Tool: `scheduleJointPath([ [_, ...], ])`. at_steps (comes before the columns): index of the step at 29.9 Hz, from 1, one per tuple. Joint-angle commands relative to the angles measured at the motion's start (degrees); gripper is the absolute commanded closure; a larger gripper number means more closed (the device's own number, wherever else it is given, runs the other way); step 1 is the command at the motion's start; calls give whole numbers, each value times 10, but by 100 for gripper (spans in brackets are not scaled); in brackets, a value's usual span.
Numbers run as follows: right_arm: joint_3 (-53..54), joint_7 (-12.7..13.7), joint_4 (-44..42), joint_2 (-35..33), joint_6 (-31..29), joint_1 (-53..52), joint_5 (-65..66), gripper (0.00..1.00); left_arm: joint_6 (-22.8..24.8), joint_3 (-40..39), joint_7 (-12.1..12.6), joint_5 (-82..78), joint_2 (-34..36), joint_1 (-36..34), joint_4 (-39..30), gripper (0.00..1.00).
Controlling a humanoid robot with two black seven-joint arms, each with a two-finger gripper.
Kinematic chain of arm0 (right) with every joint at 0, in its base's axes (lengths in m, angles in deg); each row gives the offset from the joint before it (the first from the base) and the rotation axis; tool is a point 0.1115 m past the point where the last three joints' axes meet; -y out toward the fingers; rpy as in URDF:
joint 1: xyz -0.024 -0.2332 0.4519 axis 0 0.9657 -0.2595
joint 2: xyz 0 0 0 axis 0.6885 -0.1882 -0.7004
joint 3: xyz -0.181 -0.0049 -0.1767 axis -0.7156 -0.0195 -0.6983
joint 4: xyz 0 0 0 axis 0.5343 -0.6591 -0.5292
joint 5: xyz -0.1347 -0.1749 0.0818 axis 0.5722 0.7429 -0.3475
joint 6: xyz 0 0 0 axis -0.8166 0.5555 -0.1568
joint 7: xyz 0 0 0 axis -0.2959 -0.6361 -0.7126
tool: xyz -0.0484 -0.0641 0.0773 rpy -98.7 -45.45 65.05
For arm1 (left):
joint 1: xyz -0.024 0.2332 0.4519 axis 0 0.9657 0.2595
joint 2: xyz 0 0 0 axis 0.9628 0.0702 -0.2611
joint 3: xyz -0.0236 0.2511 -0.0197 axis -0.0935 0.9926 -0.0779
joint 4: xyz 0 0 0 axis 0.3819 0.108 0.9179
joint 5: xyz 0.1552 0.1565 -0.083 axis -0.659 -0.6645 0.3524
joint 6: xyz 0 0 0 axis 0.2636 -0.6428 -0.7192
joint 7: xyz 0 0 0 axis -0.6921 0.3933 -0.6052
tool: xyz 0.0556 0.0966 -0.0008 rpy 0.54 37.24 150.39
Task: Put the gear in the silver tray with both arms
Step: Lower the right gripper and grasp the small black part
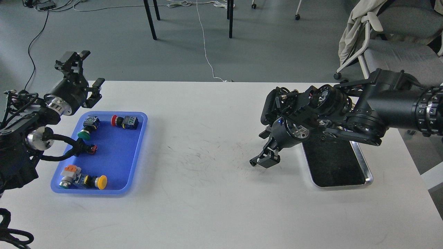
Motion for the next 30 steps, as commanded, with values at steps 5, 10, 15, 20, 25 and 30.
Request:
scheduleJointPath([
  [5, -7, 0, 1, 14, -4, 2, 0, 18, 0, -1, -2, 0, 1, 0, 1, 2],
  [10, -7, 0, -3, 28, -6, 9, 0, 23, 0, -1, -3, 1, 2, 0, 1, 2],
  [15, -7, 0, -21, 47, -17, 27, -1, 26, 0, -1, -4, 1, 4, 1, 1, 2],
  [20, -7, 0, -41, 48, -17, 36, -1, 26, 0, -1, -5, 1, 5, 2, 1, 2],
  [25, -7, 0, -54, 48, -17, 45, 0, 29, 0, -1, -6, 1, 4, 2, 1, 2],
  [30, -7, 0, -63, 57, -17, 53, -1, 34, 0, -1, -7, 1, 3, 3, 1, 2],
])
